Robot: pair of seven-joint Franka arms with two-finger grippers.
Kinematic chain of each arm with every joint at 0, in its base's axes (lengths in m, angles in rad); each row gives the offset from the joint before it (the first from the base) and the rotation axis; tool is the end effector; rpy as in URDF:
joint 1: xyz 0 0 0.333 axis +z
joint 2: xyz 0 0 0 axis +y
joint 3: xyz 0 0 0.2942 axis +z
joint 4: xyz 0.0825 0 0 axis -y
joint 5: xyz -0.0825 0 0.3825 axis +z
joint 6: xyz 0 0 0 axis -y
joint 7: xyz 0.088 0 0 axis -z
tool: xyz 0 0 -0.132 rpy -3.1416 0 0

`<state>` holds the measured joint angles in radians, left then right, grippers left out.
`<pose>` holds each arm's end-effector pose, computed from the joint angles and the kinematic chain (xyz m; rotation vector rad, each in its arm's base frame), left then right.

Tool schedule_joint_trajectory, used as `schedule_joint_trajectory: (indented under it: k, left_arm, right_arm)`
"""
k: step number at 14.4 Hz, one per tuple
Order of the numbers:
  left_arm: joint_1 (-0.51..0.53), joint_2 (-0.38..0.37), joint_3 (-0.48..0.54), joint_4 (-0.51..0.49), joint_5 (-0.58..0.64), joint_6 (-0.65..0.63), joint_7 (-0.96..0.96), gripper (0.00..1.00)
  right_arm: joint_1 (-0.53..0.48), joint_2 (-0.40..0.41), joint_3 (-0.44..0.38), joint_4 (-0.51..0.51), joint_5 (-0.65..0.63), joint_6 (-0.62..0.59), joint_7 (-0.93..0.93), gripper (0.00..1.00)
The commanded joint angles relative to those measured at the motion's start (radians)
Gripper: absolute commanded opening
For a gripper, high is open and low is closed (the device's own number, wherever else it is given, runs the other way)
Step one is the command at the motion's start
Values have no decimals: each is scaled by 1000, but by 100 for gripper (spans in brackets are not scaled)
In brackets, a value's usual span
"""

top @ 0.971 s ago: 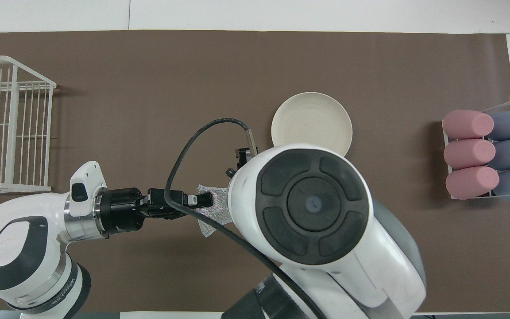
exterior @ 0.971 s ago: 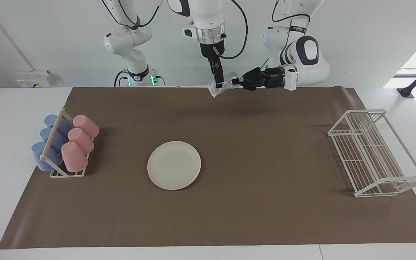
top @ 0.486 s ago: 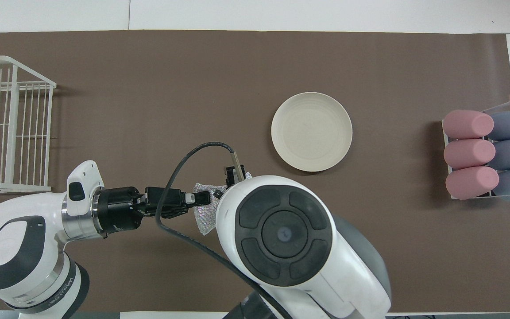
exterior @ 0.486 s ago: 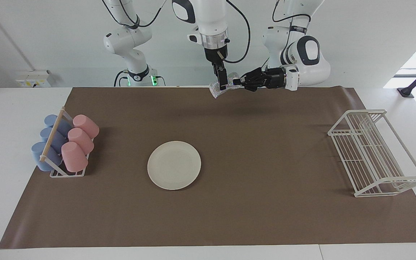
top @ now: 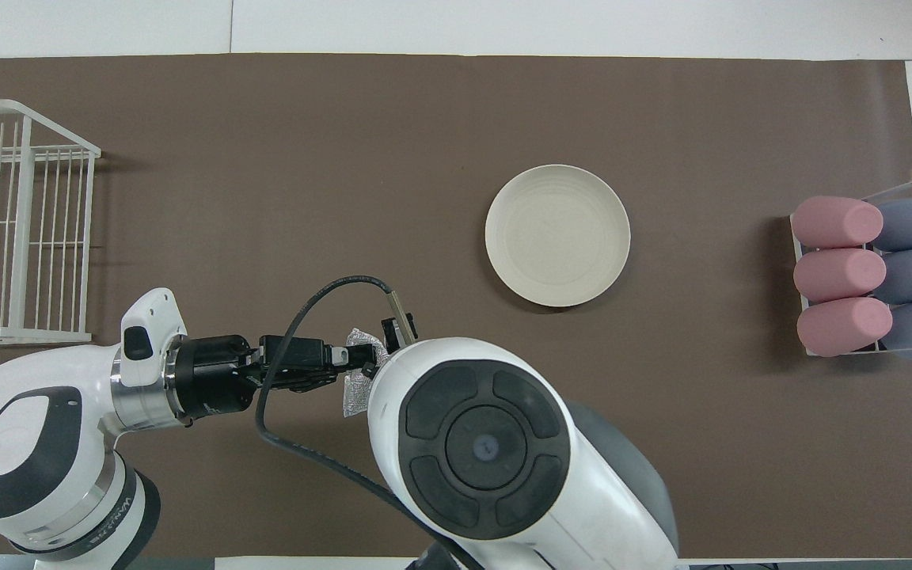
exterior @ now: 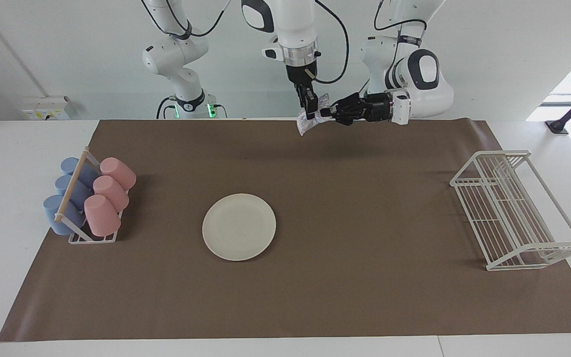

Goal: Wipe plate with sponge
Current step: 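Grasp the sponge from the left gripper with the right gripper, then move the sponge onto the plate while the left gripper draws back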

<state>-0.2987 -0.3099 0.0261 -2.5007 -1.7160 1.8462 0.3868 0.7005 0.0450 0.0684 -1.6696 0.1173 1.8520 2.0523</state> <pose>0.4106 -0.2205 0.4261 1.5944 0.2266 -0.1669 0.4171 0.4193 0.5321 -2.3678 1.8159 0.1412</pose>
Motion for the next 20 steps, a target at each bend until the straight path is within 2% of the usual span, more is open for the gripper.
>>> schedule_joint_trajectory:
  k: [1,9,10,11,13,16,20]
  left_arm:
    - [-8,-26,11,-23,-17,15,-5,0]
    - [-7,-28,14,-20,19,11,-12,0]
    - [-7,-28,14,-14,47,13,-16,14]
    - [-7,-31,14,-7,79,16,-41,99]
    - [1,-34,14,9,101,15,-106,100]
    - [3,-34,12,13,102,18,-111,100]
    - [4,-34,12,13,105,24,-126,100]
  right_arm:
    - [-4,-30,2,-33,41,3,-30,0]
    - [-10,-30,2,-32,68,-4,-30,0]
    - [-10,-31,2,-33,68,-7,-32,0]
    - [-10,-31,1,-35,67,-7,-38,0]
    - [-24,-34,-2,-39,65,0,-98,0]
    - [-97,-34,-4,-71,64,16,-234,0]
    - [-215,-19,-2,-228,61,226,-412,0]
